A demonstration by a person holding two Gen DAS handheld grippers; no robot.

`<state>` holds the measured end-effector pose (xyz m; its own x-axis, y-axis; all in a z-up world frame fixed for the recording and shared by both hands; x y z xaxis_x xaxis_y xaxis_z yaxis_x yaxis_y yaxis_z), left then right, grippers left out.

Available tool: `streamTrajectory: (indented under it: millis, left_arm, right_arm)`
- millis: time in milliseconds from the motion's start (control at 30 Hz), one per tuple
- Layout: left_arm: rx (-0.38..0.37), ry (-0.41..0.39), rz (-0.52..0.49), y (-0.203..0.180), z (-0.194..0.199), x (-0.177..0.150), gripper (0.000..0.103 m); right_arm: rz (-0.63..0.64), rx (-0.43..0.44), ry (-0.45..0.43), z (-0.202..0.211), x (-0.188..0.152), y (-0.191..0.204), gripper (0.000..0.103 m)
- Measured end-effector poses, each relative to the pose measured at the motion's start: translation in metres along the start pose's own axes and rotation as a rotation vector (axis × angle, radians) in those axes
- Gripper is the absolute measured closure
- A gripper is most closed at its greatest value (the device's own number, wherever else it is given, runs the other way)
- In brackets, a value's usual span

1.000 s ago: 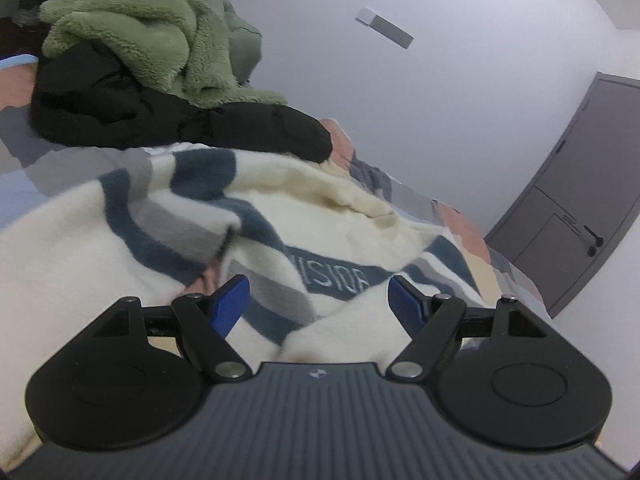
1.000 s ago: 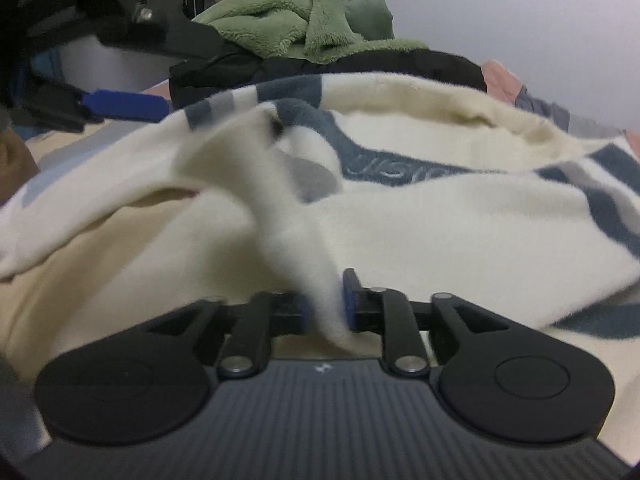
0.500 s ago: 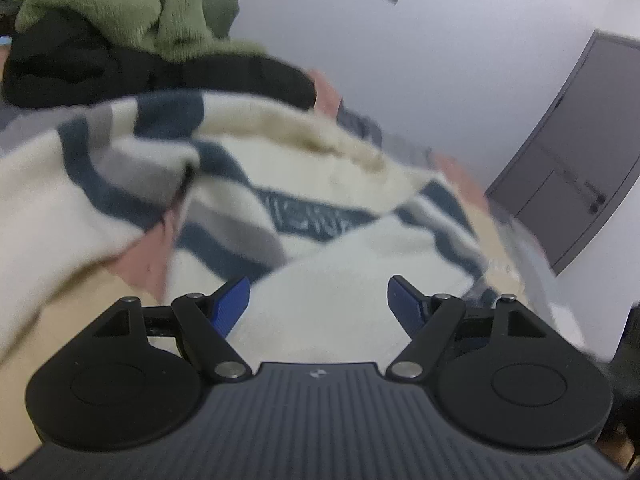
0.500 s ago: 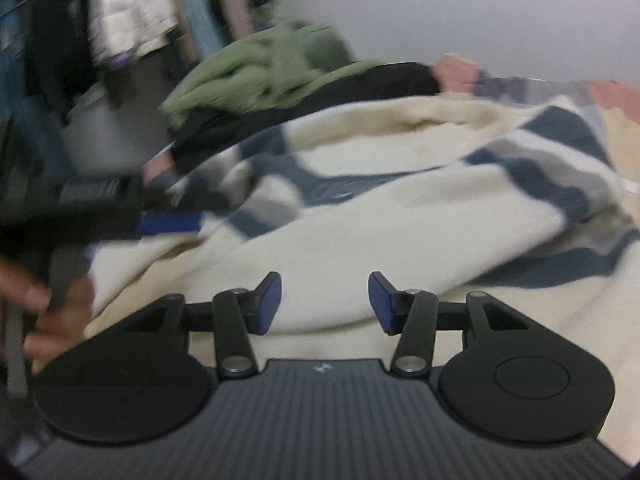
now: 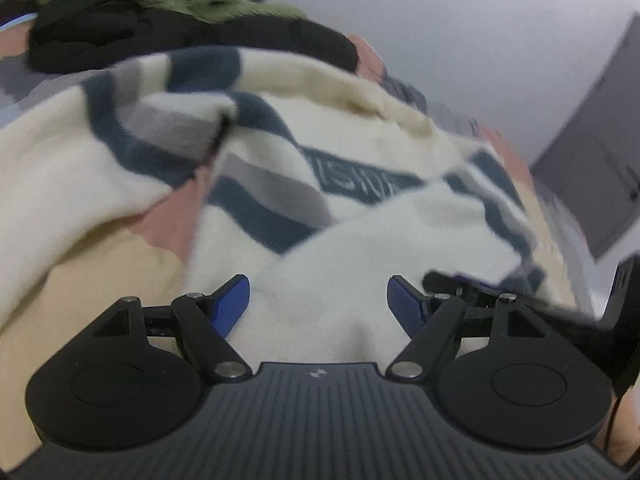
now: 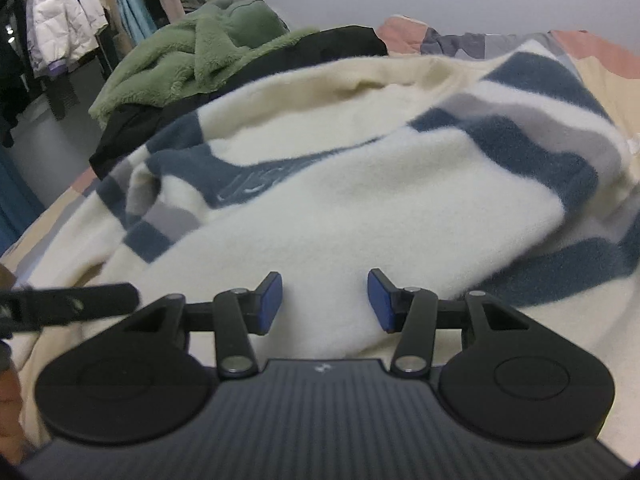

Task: Fold large clothes

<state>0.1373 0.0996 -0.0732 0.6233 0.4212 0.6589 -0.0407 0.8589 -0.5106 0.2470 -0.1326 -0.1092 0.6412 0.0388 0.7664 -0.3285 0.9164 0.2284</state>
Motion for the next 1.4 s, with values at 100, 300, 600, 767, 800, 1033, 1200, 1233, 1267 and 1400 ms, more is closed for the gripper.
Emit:
streamTrajectory:
  millis: [100,300,600,767,800,1033,1200,1233,1267,1400]
  left_arm:
    - [0.022,-0.072,0.104,0.013,0.020,0.007,0.023]
    - [0.114,-0.226,0.427,0.059,0.060,0.009,0.023]
    - [0.157,-0.315,0.855,0.118,0.083,-0.018,0.023]
    - [0.163,-0.389,0.903,0.130,0.087,-0.017,0.023]
    - [0.173,-0.404,0.923,0.136,0.088,-0.017,0.023]
    - [0.229,-0.506,0.949,0.157,0.093,-0.013,0.024]
    - [0.341,-0.599,0.913,0.164,0.108,-0.010,0.037]
    - [0.374,-0.612,0.898,0.167,0.108,-0.008,0.040]
    - [0.420,-0.620,0.881,0.169,0.110,-0.005,0.047]
    - [0.625,-0.588,0.825,0.187,0.115,0.008,0.063]
  right_arm:
    - [-0.008,0.003,-0.002,0.003,0.000,0.000,0.054]
    - [-0.050,0.017,-0.001,0.011,-0.004,-0.008,0.054]
    - [-0.069,0.015,0.011,0.018,-0.006,-0.014,0.054]
    - [-0.068,0.013,0.012,0.016,-0.006,-0.014,0.054]
    - [-0.067,0.011,0.012,0.016,-0.007,-0.014,0.054]
    - [-0.056,-0.003,0.010,0.012,-0.006,-0.011,0.053]
    - [-0.042,-0.012,0.005,0.008,-0.006,-0.007,0.053]
    - [-0.040,-0.011,0.004,0.008,-0.006,-0.007,0.053]
    - [-0.043,-0.008,0.002,0.008,-0.006,-0.008,0.053]
    - [-0.068,0.010,0.004,0.012,-0.006,-0.013,0.053]
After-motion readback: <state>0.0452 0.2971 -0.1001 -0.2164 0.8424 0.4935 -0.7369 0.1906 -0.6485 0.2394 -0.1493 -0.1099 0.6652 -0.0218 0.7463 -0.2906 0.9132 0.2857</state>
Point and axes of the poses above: each gripper's, at about its wrist camera, not at the fingertips, and z roughly against the way its jaws point, y to its left, x to its top, the point moved 4 cm from there along -z, roughly the way its jaws point, and after that the axes turned 11 degrees about -x, right-handed, at the moved point
